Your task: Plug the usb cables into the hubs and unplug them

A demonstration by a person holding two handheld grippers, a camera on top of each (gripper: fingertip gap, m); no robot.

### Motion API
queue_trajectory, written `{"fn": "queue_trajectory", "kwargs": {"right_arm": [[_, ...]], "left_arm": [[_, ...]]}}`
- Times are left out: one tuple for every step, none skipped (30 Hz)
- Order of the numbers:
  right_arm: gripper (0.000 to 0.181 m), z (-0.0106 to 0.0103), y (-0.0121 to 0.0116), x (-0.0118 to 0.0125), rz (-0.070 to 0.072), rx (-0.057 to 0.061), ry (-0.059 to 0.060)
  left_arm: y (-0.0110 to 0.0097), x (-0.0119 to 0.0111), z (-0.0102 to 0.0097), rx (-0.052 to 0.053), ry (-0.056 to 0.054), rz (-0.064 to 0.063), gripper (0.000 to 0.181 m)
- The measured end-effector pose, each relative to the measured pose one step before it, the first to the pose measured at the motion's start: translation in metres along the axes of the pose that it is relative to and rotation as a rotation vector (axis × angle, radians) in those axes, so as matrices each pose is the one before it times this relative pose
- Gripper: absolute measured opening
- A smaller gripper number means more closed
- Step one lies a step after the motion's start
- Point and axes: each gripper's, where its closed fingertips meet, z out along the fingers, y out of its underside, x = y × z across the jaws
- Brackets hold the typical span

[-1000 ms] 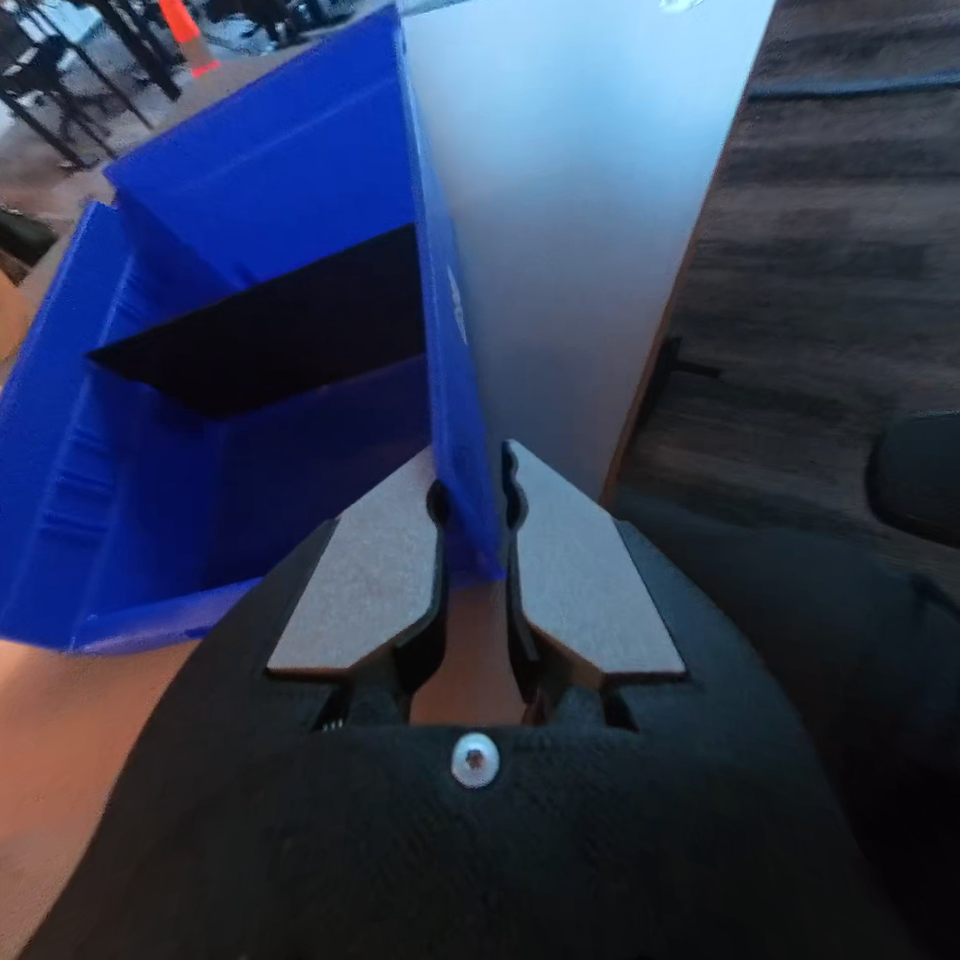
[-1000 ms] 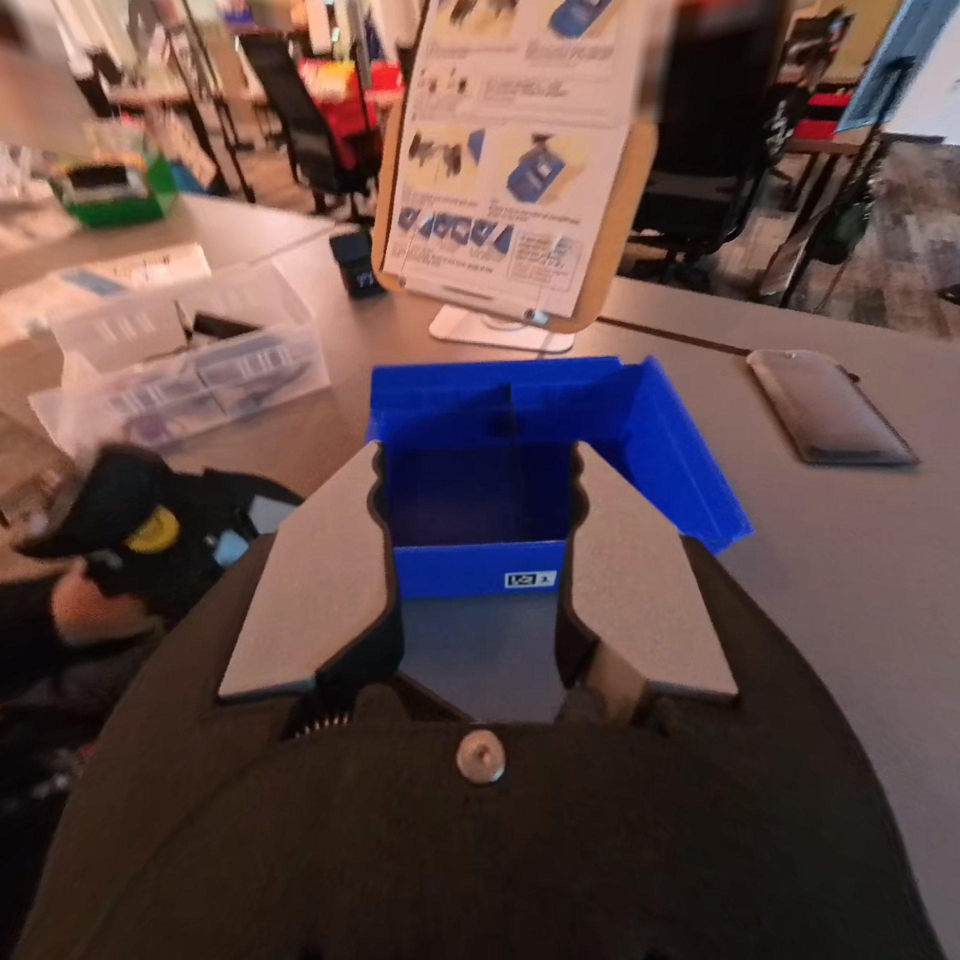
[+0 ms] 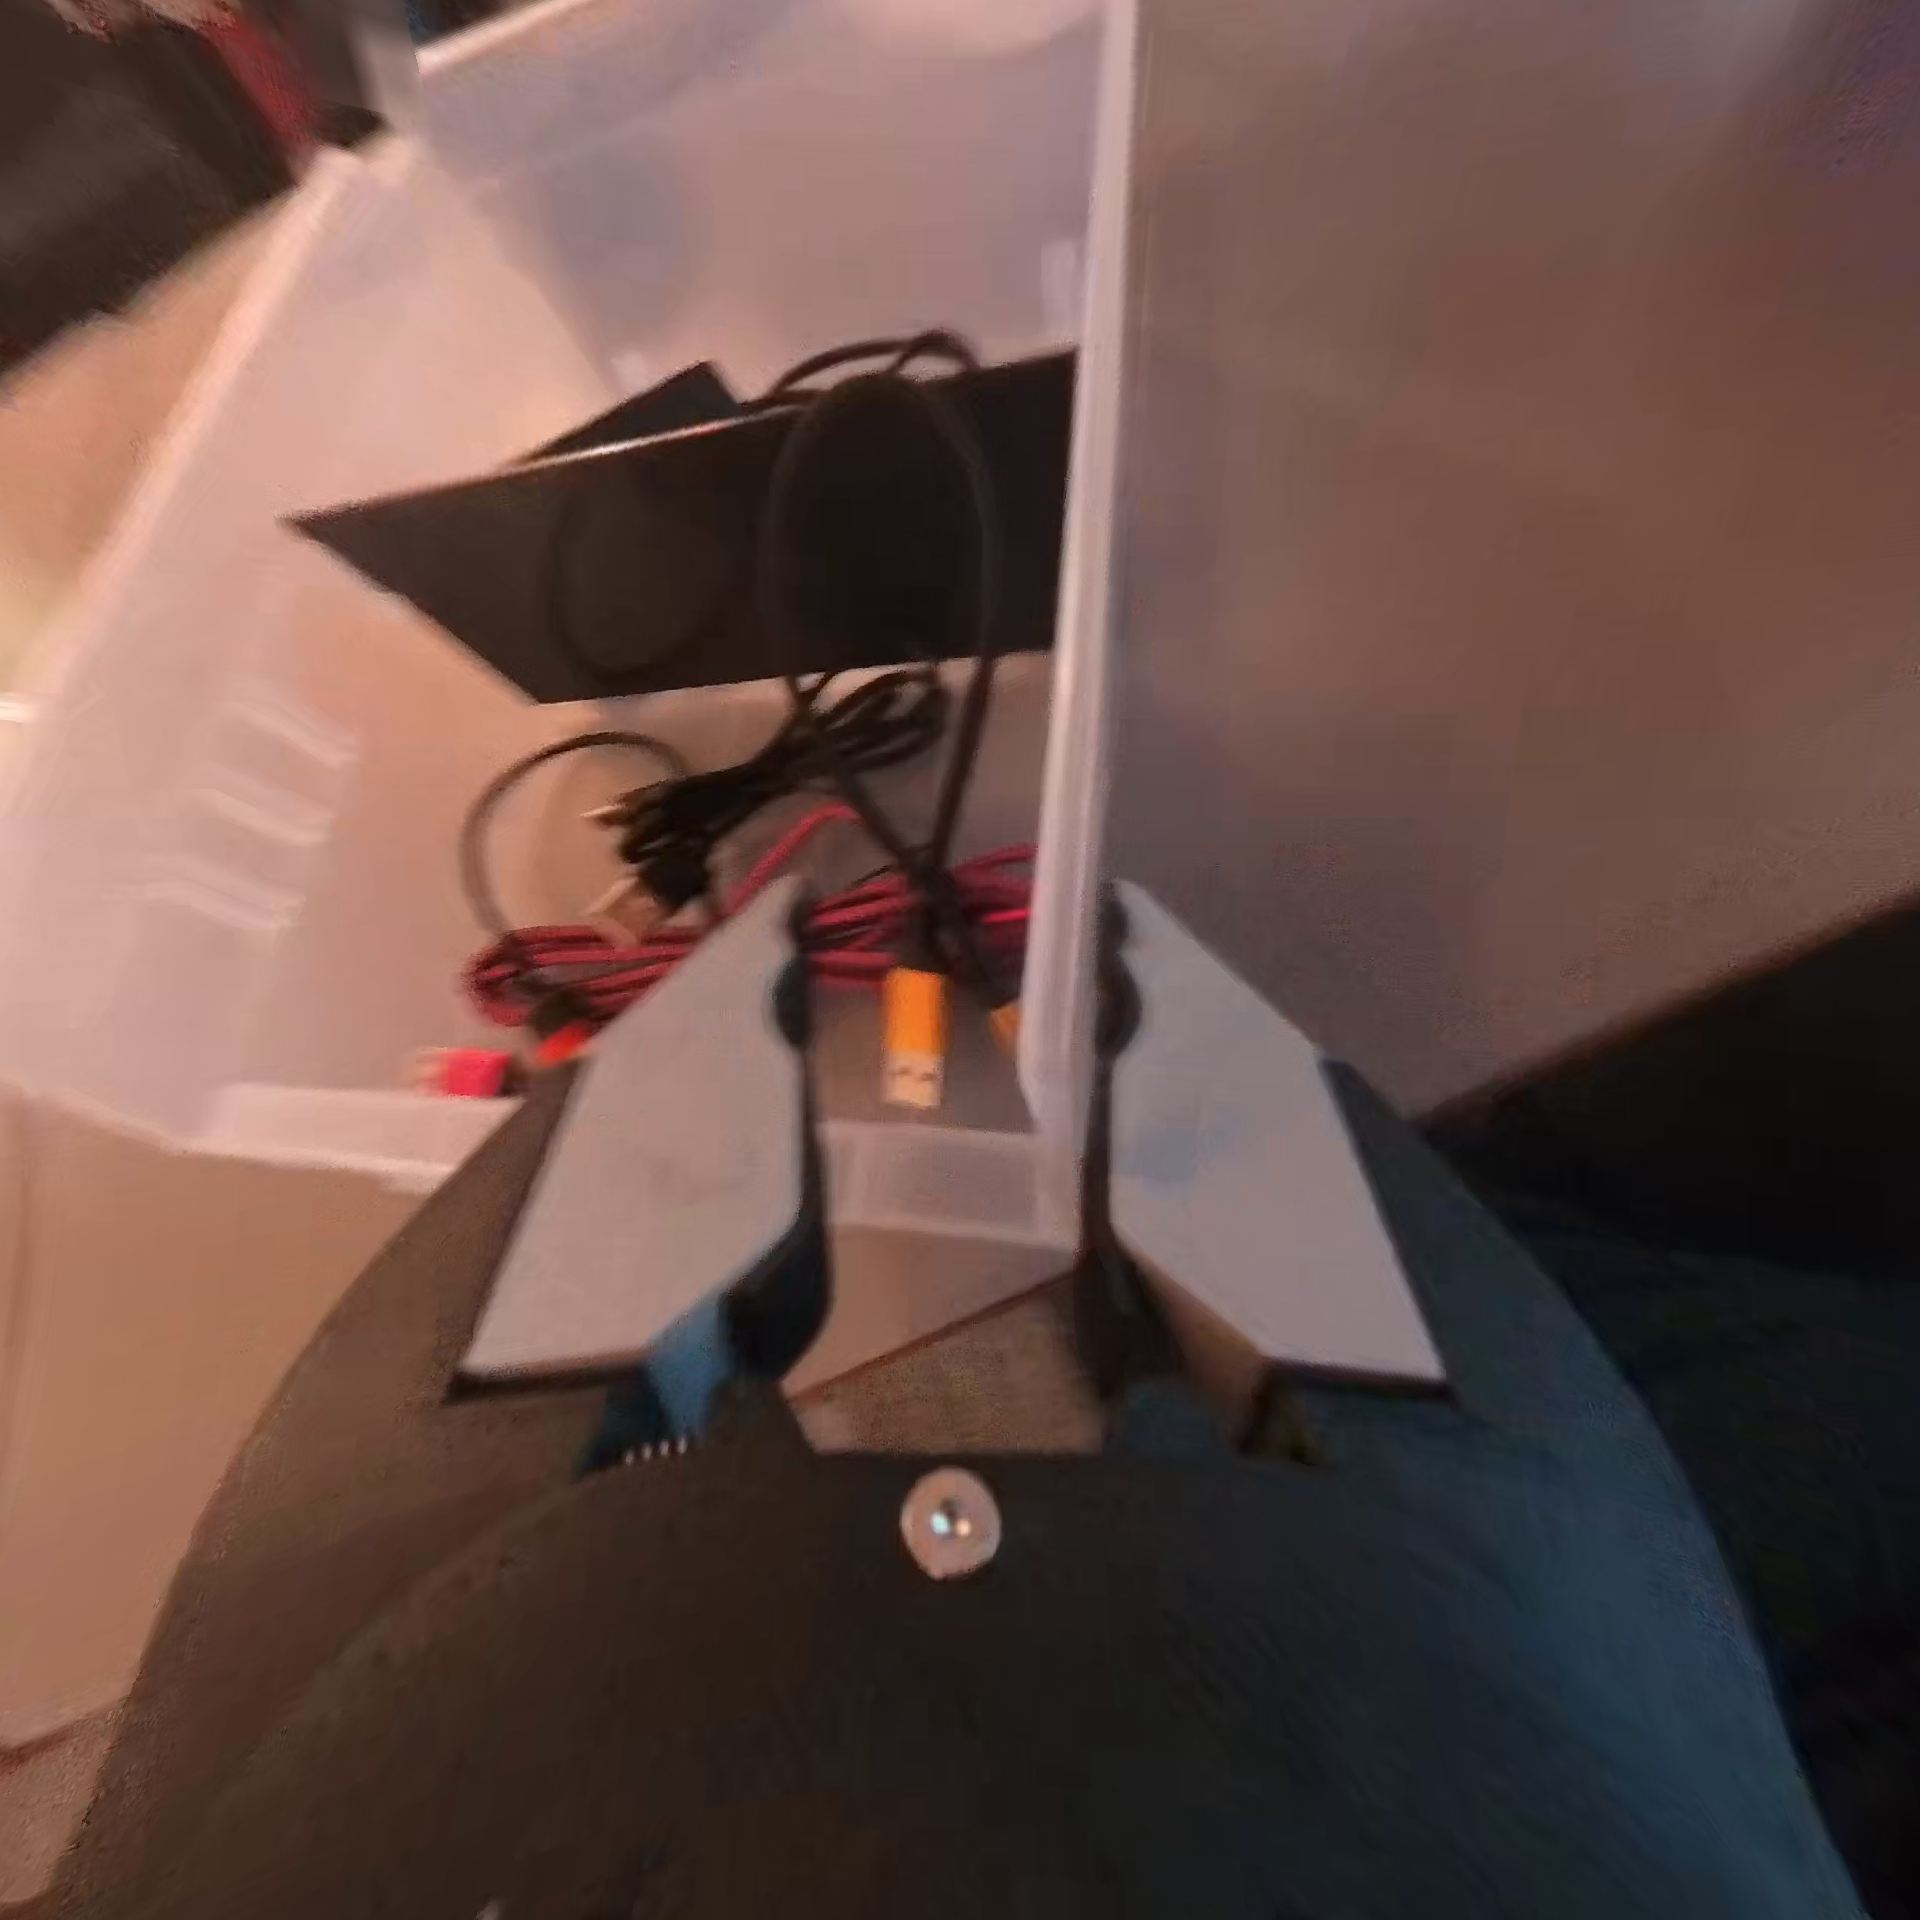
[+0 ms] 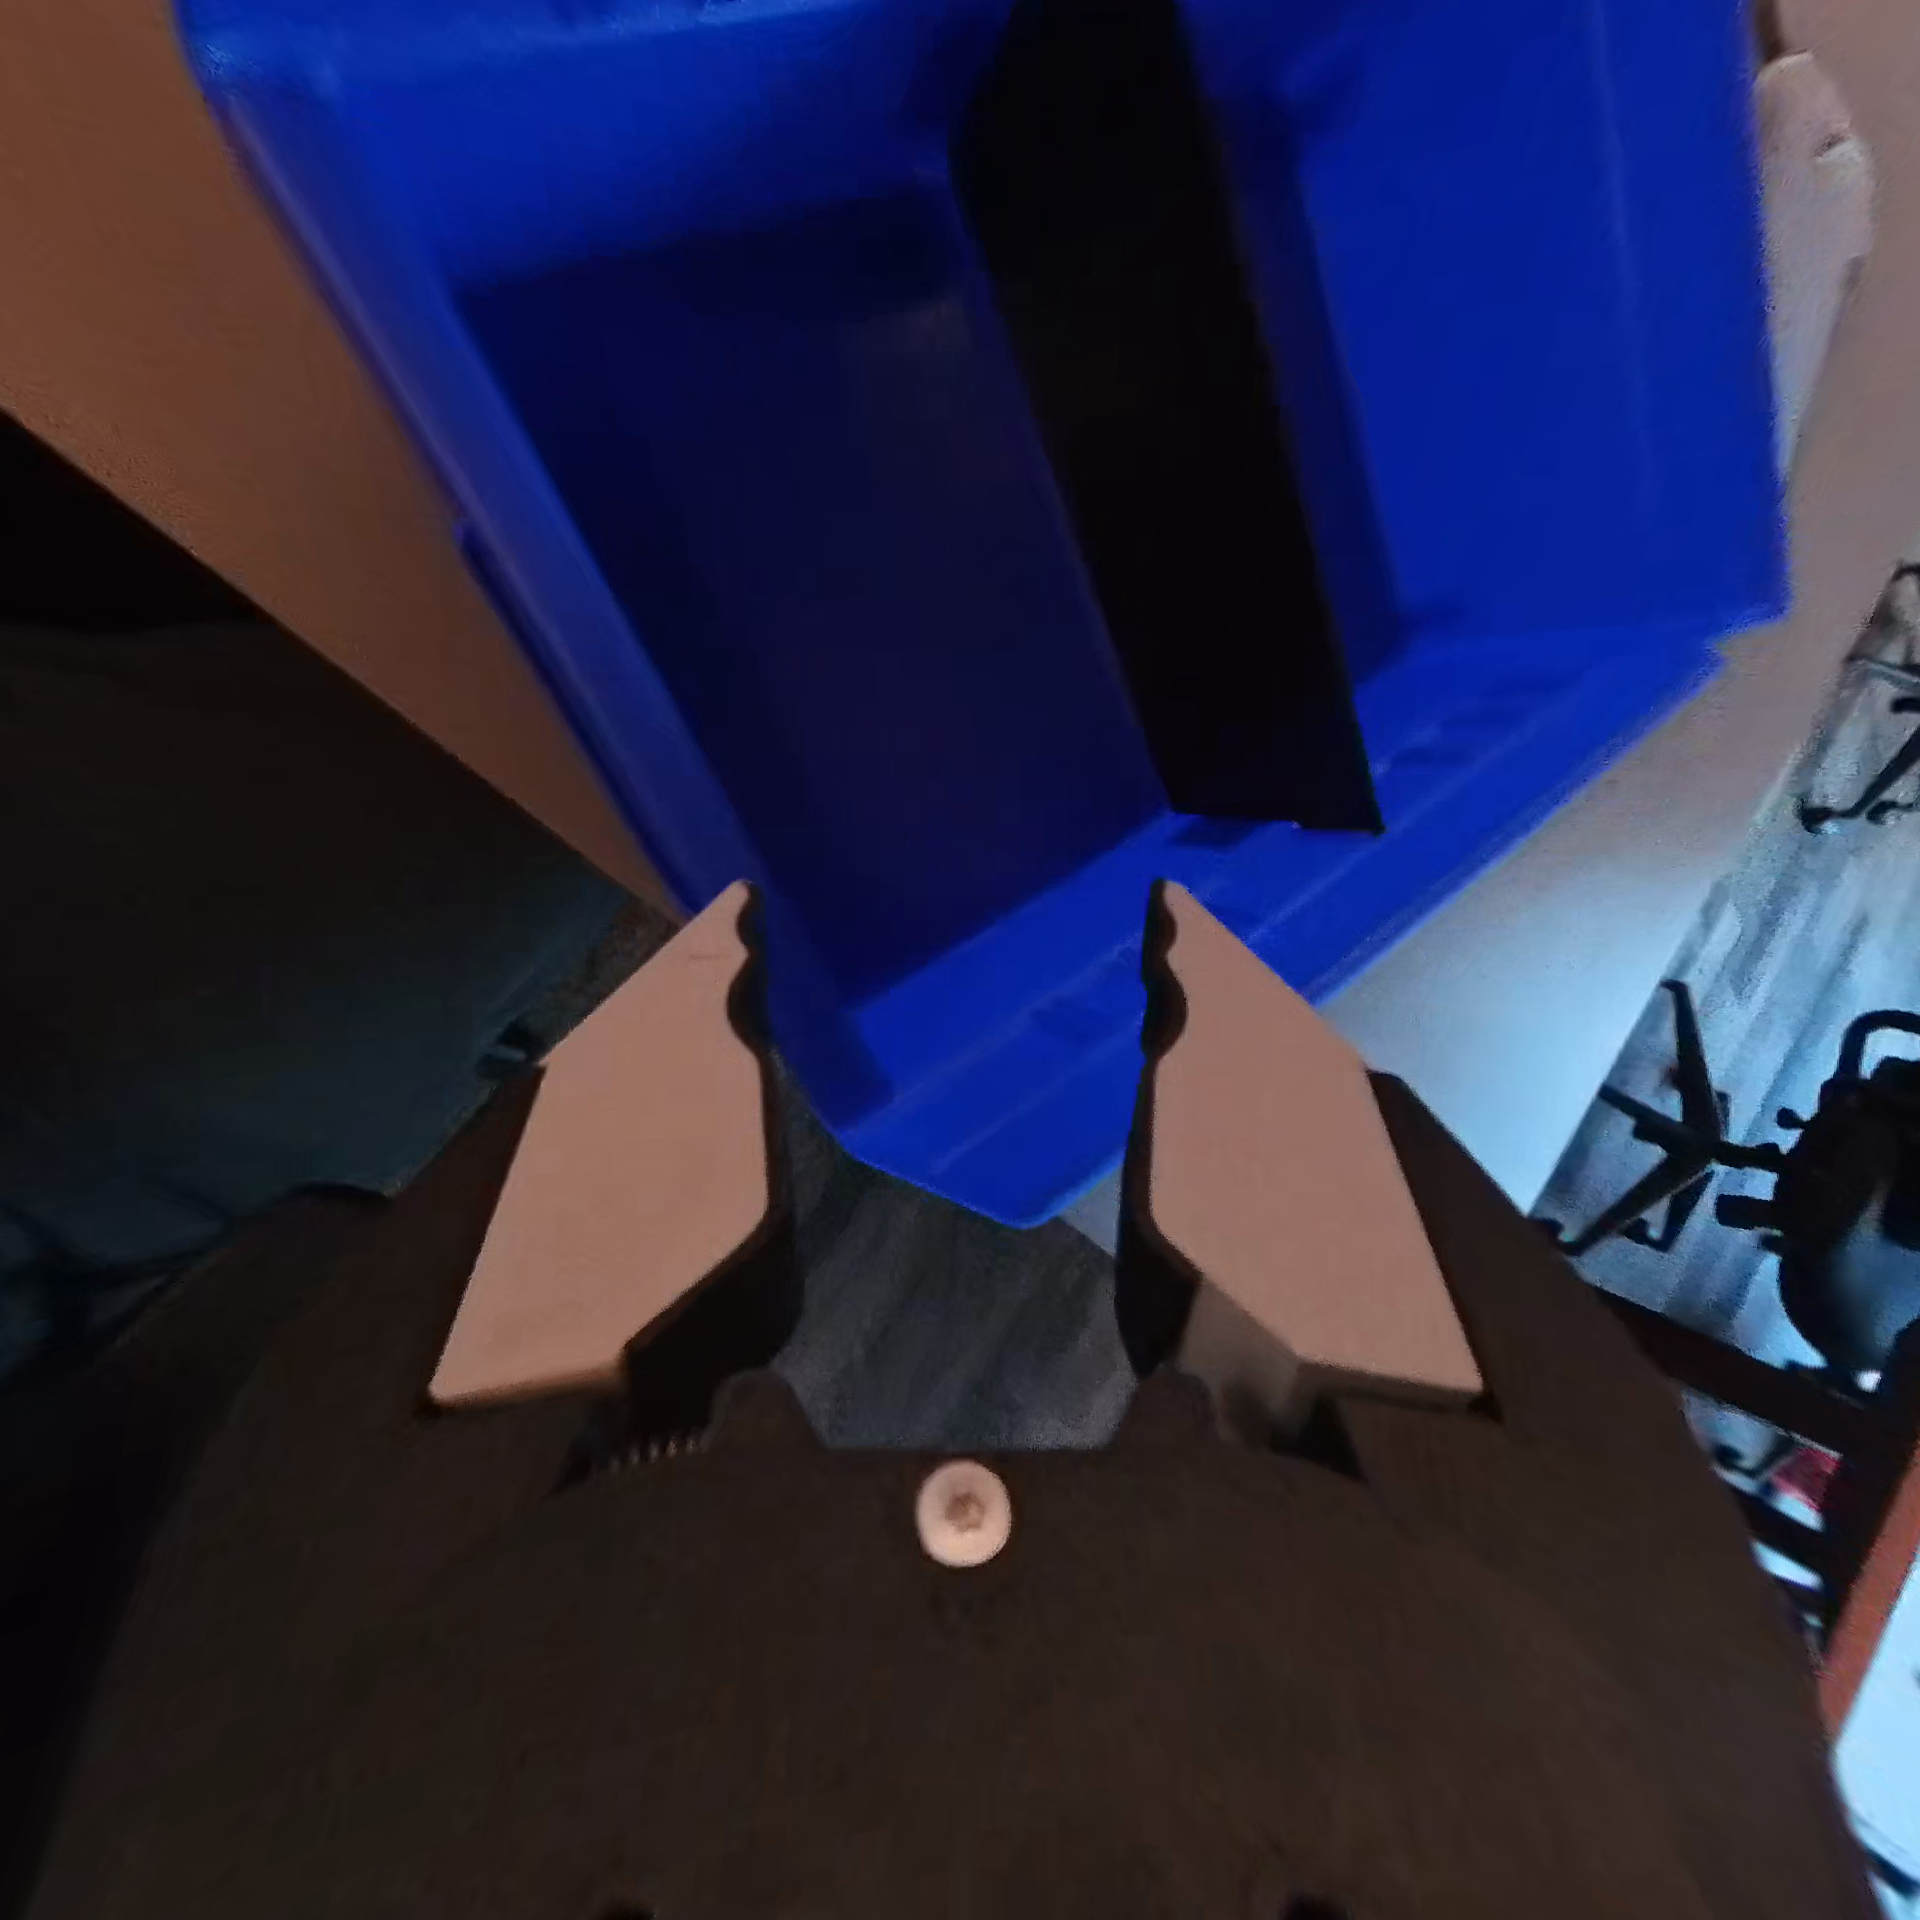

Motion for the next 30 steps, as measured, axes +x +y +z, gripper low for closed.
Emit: {"fn": "queue_trajectory", "kwargs": {"right_arm": [[0.07, -0.0057, -0.00005, 0.00342, 0.0255, 0.0245, 0.0001], [0.072, -0.00547, -0.0028, 0.00036, 0.0197, 0.0304, -0.0116], [0.072, -0.0047, -0.00472, -0.00044, 0.0041, 0.0351, -0.0066], [0.071, -0.00421, -0.00604, -0.0011, -0.0072, 0.0361, -0.0022], [0.071, -0.00353, -0.00633, -0.00207, -0.0094, 0.0333, -0.0049], [0.07, -0.0027, -0.0061, -0.00273, -0.0079, 0.0278, -0.0067], [0.07, -0.00221, -0.00545, -0.00278, -0.0066, 0.0216, -0.006], [0.07, -0.00135, -0.00543, -0.0026, -0.004, 0.0177, -0.0042], [0.069, -0.00044, -0.00631, -0.00278, 0.0014, 0.0169, -0.0052], [0.069, 0.0008, -0.00782, -0.00381, 0.0067, 0.0179, -0.0105], [0.069, 0.00225, -0.0098, -0.00518, 0.0098, 0.0201, -0.0145], [0.073, 0.00382, -0.01163, -0.00675, 0.0059, 0.0225, -0.0162], [0.081, 0.00508, -0.01302, -0.00824, -0.0025, 0.0258, -0.0149], [0.083, 0.00596, -0.01346, -0.00946, -0.0051, 0.0256, -0.0136], [0.083, 0.00641, -0.01238, -0.01021, -0.002, 0.0239, -0.0169], [0.082, 0.00699, -0.01107, -0.00905, 0.0109, 0.0236, -0.0157], [0.082, 0.00746, -0.00806, -0.00724, 0.0191, 0.0145, -0.015], [0.083, 0.00805, -0.00418, -0.00414, 0.0229, 0.0039, -0.0066], [0.084, 0.00868, -0.00184, 0.00048, 0.0328, 0.0011, 0.0115], [0.088, 0.00963, -0.00023, 0.00246, 0.0388, 0.001, 0.0185], [0.092, 0.01103, 0.00115, 0.00216, 0.0382, -0.0009, 0.0165], [0.1, 0.0125, 0.00248, 0.00307, 0.0274, -0.0103, 0.0246], [0.104, 0.01273, 0.00477, 0.00621, 0.008, -0.0263, 0.0488], [0.104, 0.01168, 0.00626, 0.01016, -0.0084, -0.0354, 0.0734], [0.104, 0.0099, 0.0056, 0.01201, -0.012, -0.0289, 0.0813], [0.111, 0.00799, 0.00484, 0.00778, -0.0047, -0.0179, 0.0429], [0.111, 0.00582, 0.00474, -0.00179, 0.0029, -0.0113, -0.033], [0.111, 0.00351, 0.00392, -0.00423, 0.0152, -0.0057, -0.061], [0.106, 0.00086, 0.00256, -0.0023, 0.0233, -0.0027, -0.0545], [0.09, -0.00146, 0.00374, -0.00017, 0.007, -0.0146, -0.0385]], "left_arm": [[-0.00142, 0.00035, 0.0013, 0.0092, -0.024, 0.0714, 0.043], [-0.00023, 0.00023, 0.00035, -0.0116, -0.0172, 0.0112, 0.031], [0.00074, -0.00225, -0.00029, -0.0141, -0.0165, -0.0145, 0.022], [0.00029, -0.00194, -0.00007, 0.0005, 0.0232, -0.0496, 0.018], [0.00154, -0.00342, -0.00106, -0.0043, 0.0289, -0.0562, 0.014], [0.00369, -0.00723, -0.00042, -0.014, -0.0004, -0.0364, 0.014], [0.0027, -0.00752, -0.00043, -0.002, -0.0102, -0.0213, 0.015], [0.00227, -0.00614, -0.00068, -0.0034, -0.0065, -0.0219, 0.015], [0.00167, -0.00488, -0.00037, -0.0059, -0.0118, -0.0132, 0.015], [0.00056, -0.00315, 0.00039, -0.0055, -0.0164, -0.0075, 0.014], [-0.00116, -0.00067, 0.00122, -0.0011, -0.0169, -0.006, 0.013], [-0.00365, 0.00322, 0.00212, 0.0071, -0.0075, -0.0003, 0.009], [-0.0076, 0.0089, 0.0026, 0.027, 0.0178, -0.0062, 0.004], [-0.00853, 0.01032, 0.00406, 0.0288, 0.0202, -0.0117, 0.002], [-0.0072, 0.01049, 0.00514, 0.0111, 0.0204, 0.004, 0.004], [-0.00578, 0.01246, 0.00519, -0.0096, 0.0401, 0.0074, 0.011], [-0.00641, 0.01038, 0.00444, -0.0058, 0.0371, 0.0077, 0.019], [-0.00624, 0.00486, 0.00345, 0.005, 0.0098, 0.0162, 0.02], [-0.00365, 0.00365, 0.00351, 0.0005, 0.0118, 0.0165, 0.022], [-0.00211, 0.00147, 0.00293, 0.0023, 0.0088, -0.0023, 0.023], [-0.00241, -0.00014, 0.0014, 0.0127, 0.0044, -0.0048, 0.024], [-0.00135, 0.00001, 0.00048, 0.0107, 0.0068, -0.0042, 0.024], [-0.00148, 0.00191, -0.00031, 0.0134, 0.0194, -0.0071, 0.028], [-0.00083, 0.00243, -0.00132, 0.0134, 0.0247, -0.0122, 0.033], [0.00002, 0.00214, -0.00205, 0.0106, 0.0257, -0.0206, 0.036], [0.0013, 0.00097, -0.00245, 0.0068, 0.0237, -0.0227, 0.037], [0.00274, -0.00175, -0.00238, 0.0002, 0.0092, -0.0187, 0.038], [0.00393, -0.00392, -0.00208, -0.0028, -0.004, -0.0039, 0.038], [0.00218, -0.00283, -0.00216, 0.0081, 0.0036, 0.0109, 0.038], [0.00067, -0.00321, -0.00205, 0.0132, -0.0009, 0.0055, 0.038]]}}
